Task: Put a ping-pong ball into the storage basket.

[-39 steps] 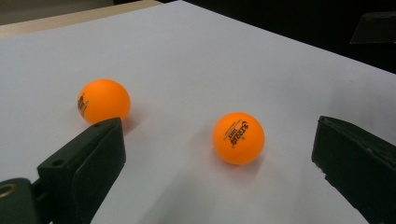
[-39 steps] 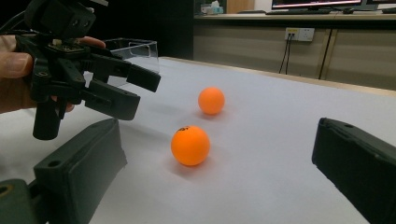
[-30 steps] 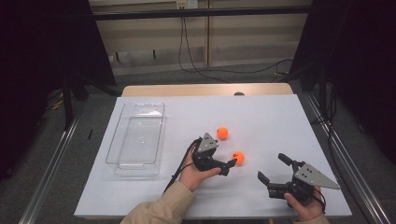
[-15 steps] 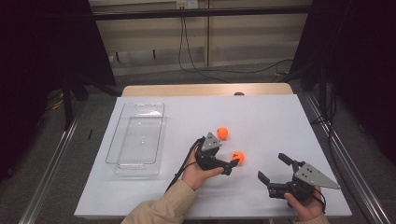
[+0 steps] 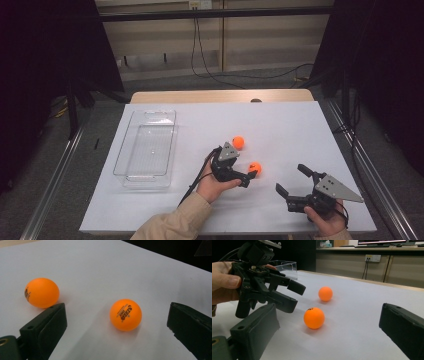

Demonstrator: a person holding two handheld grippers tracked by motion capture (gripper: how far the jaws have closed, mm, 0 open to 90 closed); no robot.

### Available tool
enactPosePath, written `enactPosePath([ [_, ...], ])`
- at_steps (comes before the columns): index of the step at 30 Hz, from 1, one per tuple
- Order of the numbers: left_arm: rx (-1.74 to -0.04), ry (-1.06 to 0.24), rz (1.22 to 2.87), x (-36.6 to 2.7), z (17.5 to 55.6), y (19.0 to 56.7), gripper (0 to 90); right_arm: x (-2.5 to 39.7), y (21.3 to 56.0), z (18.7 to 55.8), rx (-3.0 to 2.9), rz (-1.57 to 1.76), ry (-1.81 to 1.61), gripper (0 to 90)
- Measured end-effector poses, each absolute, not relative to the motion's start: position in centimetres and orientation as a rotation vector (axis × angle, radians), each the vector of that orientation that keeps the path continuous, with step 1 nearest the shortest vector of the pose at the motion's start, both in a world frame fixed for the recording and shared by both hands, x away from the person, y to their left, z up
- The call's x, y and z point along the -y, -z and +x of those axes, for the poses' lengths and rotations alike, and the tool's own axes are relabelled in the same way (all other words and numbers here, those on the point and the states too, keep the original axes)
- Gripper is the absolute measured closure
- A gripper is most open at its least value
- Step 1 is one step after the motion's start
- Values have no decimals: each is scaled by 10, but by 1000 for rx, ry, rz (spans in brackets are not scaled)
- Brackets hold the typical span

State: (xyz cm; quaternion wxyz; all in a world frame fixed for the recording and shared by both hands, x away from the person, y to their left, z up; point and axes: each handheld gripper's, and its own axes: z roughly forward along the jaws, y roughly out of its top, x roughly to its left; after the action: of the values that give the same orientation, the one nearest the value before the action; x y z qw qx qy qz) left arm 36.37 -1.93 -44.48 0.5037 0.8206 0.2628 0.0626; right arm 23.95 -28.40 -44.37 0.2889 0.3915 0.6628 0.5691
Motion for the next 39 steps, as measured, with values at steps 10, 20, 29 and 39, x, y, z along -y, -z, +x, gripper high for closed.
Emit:
enactPosePath([
  [10,-639,-153,2028,27,364,445,27,284,444,240,-1767,1046,-1523,13],
  [20,-650,-168,2040,33,369,447,41,284,444,240,-1766,1051,-1526,13],
  [29,-644,-162,2054,38,370,447,87,284,444,241,-1768,1048,-1523,13],
  [39,-644,-126,2065,40,372,450,153,284,444,241,-1766,1049,-1525,13],
])
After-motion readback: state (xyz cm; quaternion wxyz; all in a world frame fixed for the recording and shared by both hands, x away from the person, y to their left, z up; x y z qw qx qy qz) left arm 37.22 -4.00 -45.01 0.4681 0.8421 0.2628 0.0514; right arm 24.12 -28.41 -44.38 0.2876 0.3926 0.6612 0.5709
